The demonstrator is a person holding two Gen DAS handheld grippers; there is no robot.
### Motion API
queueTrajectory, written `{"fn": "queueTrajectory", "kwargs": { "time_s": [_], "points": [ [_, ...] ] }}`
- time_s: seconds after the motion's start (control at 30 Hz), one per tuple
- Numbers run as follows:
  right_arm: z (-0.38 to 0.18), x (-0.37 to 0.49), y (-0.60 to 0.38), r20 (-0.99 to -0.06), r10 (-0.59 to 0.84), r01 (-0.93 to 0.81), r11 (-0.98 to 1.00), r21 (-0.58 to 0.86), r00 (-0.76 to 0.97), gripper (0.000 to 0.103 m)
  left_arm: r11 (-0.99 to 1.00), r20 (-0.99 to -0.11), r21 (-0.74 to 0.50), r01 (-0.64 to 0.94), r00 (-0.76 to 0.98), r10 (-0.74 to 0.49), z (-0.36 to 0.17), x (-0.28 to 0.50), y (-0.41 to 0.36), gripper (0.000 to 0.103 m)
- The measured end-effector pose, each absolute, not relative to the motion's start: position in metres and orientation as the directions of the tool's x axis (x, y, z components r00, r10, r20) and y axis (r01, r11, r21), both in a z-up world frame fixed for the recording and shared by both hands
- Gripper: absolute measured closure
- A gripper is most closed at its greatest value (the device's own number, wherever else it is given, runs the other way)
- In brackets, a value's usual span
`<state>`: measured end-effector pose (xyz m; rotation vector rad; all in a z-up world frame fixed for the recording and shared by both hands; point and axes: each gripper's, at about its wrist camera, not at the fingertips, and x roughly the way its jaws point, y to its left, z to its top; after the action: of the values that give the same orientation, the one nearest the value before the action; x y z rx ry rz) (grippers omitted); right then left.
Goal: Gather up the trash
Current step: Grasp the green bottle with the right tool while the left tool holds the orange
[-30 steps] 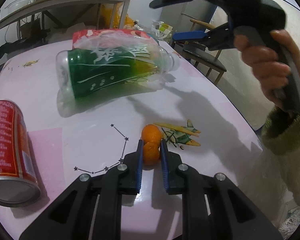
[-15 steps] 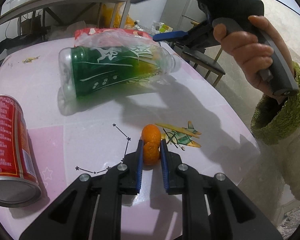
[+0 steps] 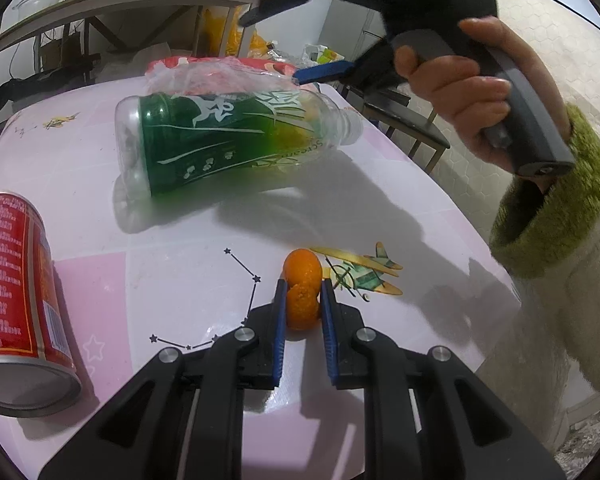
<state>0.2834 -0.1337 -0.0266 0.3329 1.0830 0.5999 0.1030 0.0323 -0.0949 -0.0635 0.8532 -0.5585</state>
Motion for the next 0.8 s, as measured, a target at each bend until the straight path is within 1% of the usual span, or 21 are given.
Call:
{"fn": "queueTrajectory", "kwargs": {
  "time_s": [0.03,0.13,0.23,0.33,0.37,0.43,0.47,0.53,0.57,0.63,0.67,0.8],
  "points": [
    [-0.027,0.286,-0.127,-0.741,0.594,-0.315,0.801,0.510,0.312,0.022,0.855,-0.696,-0.271,0.442,0.524,-0.491,-0.095,0.103,0.032,0.088],
    [-0.029,0.293,-0.113,-0.782,0.563,-0.352,0.812,0.465,0.267,0.020,0.855,-0.697,-0.271,0.442,0.523,-0.491,-0.095,0.103,0.032,0.088],
    [-0.035,0.298,-0.097,-0.823,0.532,-0.406,0.810,0.424,0.201,0.020,0.855,-0.697,-0.270,0.442,0.523,-0.491,-0.095,0.103,0.032,0.088],
    [-0.042,0.296,-0.086,-0.857,0.483,-0.438,0.819,0.369,0.180,0.021,0.855,-0.696,-0.271,0.442,0.524,-0.491,-0.095,0.102,0.032,0.088],
    [-0.044,0.295,-0.084,-0.862,0.474,-0.442,0.821,0.361,0.177,0.024,0.855,-0.696,-0.271,0.442,0.524,-0.491,-0.095,0.102,0.032,0.088],
    [-0.046,0.293,-0.085,-0.862,0.478,-0.444,0.817,0.367,0.167,0.037,0.855,-0.696,-0.271,0.442,0.524,-0.491,-0.095,0.102,0.032,0.088],
    [-0.046,0.292,-0.087,-0.859,0.485,-0.442,0.814,0.376,0.162,0.041,0.855,-0.696,-0.271,0.442,0.524,-0.491,-0.095,0.102,0.032,0.088],
    [-0.046,0.290,-0.093,-0.852,0.500,-0.435,0.810,0.394,0.159,0.058,0.855,-0.696,-0.271,0.442,0.524,-0.491,-0.095,0.102,0.032,0.088],
    [-0.045,0.290,-0.092,-0.849,0.505,-0.431,0.808,0.400,0.158,0.061,0.855,-0.696,-0.271,0.441,0.525,-0.491,-0.095,0.102,0.032,0.088],
    [-0.044,0.287,-0.095,-0.840,0.518,-0.425,0.805,0.414,0.162,0.074,0.855,-0.695,-0.271,0.441,0.525,-0.491,-0.095,0.102,0.032,0.088],
    [-0.043,0.286,-0.097,-0.836,0.523,-0.424,0.803,0.419,0.163,0.078,0.851,-0.693,-0.276,0.447,0.521,-0.499,-0.095,0.102,0.032,0.088],
    [-0.039,0.280,-0.104,-0.811,0.557,-0.421,0.789,0.448,0.179,0.084,0.852,-0.692,-0.277,0.444,0.523,-0.497,-0.095,0.103,0.032,0.088]
  ]
}}
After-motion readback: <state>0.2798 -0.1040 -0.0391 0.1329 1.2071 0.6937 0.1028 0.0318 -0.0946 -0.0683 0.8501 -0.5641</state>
